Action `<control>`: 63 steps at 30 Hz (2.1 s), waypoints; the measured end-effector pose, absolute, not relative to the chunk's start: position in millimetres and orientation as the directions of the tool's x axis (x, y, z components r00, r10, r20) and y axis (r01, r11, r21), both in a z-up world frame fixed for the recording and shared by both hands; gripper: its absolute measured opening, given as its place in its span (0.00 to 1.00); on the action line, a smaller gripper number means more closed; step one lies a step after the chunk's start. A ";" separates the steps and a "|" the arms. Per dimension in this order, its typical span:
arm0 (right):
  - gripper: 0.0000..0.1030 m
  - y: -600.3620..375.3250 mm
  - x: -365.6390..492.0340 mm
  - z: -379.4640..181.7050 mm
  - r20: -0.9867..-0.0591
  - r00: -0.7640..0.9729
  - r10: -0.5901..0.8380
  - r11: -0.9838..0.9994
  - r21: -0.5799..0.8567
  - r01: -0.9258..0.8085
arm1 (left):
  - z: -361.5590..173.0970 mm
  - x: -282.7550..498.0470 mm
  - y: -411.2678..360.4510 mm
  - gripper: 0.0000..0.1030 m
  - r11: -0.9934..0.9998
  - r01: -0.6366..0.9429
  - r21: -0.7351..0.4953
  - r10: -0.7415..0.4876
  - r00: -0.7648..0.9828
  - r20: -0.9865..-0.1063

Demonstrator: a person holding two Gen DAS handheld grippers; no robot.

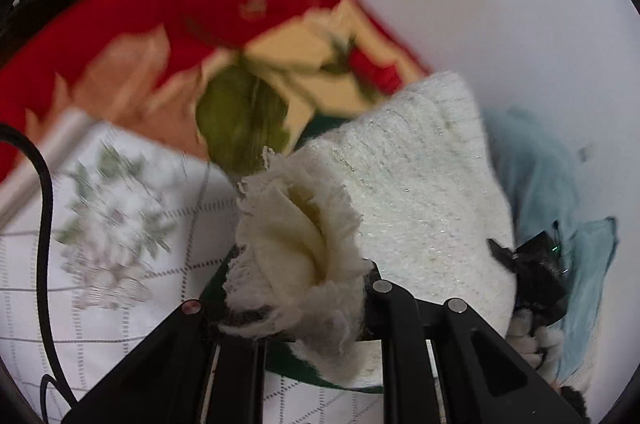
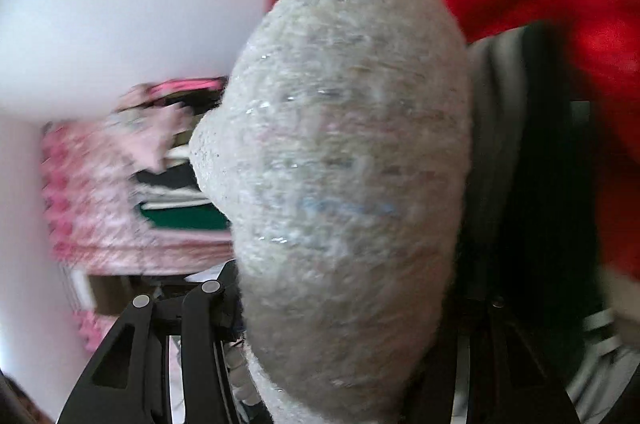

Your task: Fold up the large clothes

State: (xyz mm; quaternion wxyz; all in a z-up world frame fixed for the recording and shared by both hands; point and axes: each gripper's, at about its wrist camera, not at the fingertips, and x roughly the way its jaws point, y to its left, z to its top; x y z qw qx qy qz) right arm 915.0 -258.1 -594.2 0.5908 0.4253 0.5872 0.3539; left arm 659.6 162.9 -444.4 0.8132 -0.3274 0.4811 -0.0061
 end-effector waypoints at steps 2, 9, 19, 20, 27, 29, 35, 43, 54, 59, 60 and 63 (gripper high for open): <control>0.54 -270.7 922.9 -611.8 -0.412 0.053 0.910 0.406 0.909 0.097 | -463.3 658.4 154.7 0.13 0.807 -0.296 -0.511 -0.321 0.507 -0.800; 0.73 -272.4 910.3 -590.0 -0.614 0.082 0.785 0.617 0.787 -0.023 | -464.4 635.5 147.0 0.20 0.868 -0.264 -0.420 -0.263 0.472 -0.841; 0.76 -236.8 813.2 -487.2 -0.926 0.365 0.099 0.994 0.079 -0.071 | -401.0 615.1 104.8 0.41 0.978 -0.169 -0.126 -0.032 0.472 -0.881; 0.76 -250.0 806.5 -493.0 -0.925 0.373 0.073 0.996 0.050 -0.072 | -395.6 610.9 103.4 0.65 0.980 -0.165 -0.108 -0.018 0.474 -0.881; 0.99 -195.7 703.5 -427.5 -0.888 0.453 -0.083 0.995 -0.097 -0.008 | -333.0 561.1 87.9 0.92 0.995 -0.096 0.018 0.068 0.555 -0.829; 0.99 -182.7 671.4 -401.6 -0.867 0.481 -0.129 0.990 -0.139 0.015 | -315.2 547.0 86.4 0.98 0.996 -0.082 0.032 0.073 0.577 -0.813; 0.99 -169.0 586.7 -328.0 -0.817 0.537 -0.212 0.977 -0.196 0.087 | -255.3 490.9 87.8 0.98 0.998 -0.053 0.018 0.047 0.629 -0.776; 1.00 -161.3 475.9 -217.2 -0.767 0.598 -0.233 0.972 -0.169 0.162 | -168.9 410.9 100.2 0.98 0.999 -0.032 -0.006 0.017 0.670 -0.742; 1.00 -158.2 331.0 -87.1 -0.701 0.672 -0.239 0.971 -0.170 0.168 | -68.5 297.7 108.9 0.98 0.997 -0.071 -0.002 0.049 0.710 -0.703; 1.00 -161.8 271.8 -39.8 -0.664 0.717 -0.213 0.977 -0.156 0.147 | -31.5 254.9 108.2 0.98 0.997 -0.072 -0.007 0.049 0.744 -0.667; 1.00 -162.5 262.7 -32.8 -0.657 0.722 -0.217 0.976 -0.159 0.149 | -25.0 246.7 106.8 0.98 0.997 -0.071 -0.005 0.050 0.748 -0.662; 1.00 -167.6 236.8 -10.2 -0.643 0.735 -0.213 0.977 -0.148 0.154 | -11.6 226.3 102.0 0.98 0.998 -0.061 -0.004 0.043 0.752 -0.657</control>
